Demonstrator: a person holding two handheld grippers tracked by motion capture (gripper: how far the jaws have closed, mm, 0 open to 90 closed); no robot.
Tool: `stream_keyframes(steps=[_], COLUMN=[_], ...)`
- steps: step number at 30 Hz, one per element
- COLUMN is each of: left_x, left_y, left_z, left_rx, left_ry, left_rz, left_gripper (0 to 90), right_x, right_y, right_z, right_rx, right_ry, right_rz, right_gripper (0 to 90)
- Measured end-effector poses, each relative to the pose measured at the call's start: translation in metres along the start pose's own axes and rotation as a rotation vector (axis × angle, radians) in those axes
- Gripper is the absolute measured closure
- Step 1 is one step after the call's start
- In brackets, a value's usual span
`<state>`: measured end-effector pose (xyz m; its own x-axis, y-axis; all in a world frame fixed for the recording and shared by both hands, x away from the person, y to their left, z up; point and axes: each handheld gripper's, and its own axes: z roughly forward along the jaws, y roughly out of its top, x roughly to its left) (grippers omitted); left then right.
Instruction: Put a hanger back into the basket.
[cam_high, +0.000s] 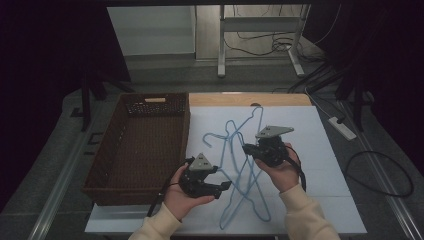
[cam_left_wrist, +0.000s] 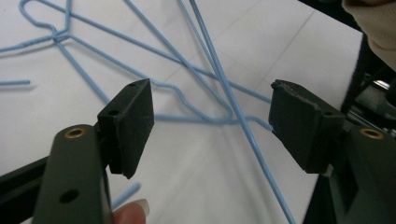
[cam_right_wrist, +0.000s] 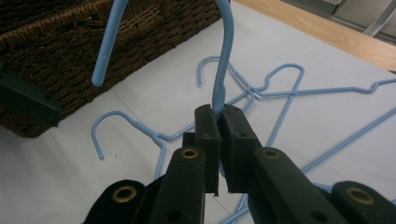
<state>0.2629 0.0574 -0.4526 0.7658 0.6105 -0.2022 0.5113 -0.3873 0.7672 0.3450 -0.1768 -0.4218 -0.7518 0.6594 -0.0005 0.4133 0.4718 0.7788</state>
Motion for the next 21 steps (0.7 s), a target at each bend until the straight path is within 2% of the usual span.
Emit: stream_keyframes(steps=[10, 14, 17, 21], left_x=[-0.004, -0.003, -0.001, 0.000], left_y=[0.007, 0.008, 0.008, 0.007], left_z=[0.034, 0.045, 0.052, 0.058], left_rx=[0.067, 0.081, 0.099, 0.131], left_ry=[-0.049, -0.052, -0.064, -0.090], left_rz=[-0.032, -0.045, -0.064, -0.072], left_gripper=[33.9, 39.8, 47.5, 65.6], right_x=[0.001, 0.001, 0.000, 0.000], right_y=[0.000, 0.000, -0.001, -0.001], right_z=[-0.002, -0.003, -0.004, -0.004], right_rx=[-0.021, -0.027, -0.033, -0.039], right_ry=[-0.012, -0.015, -0.016, -0.010], right_rz=[0.009, 0.012, 0.016, 0.019], right_gripper=[86.3, 86.2, 86.2, 86.2])
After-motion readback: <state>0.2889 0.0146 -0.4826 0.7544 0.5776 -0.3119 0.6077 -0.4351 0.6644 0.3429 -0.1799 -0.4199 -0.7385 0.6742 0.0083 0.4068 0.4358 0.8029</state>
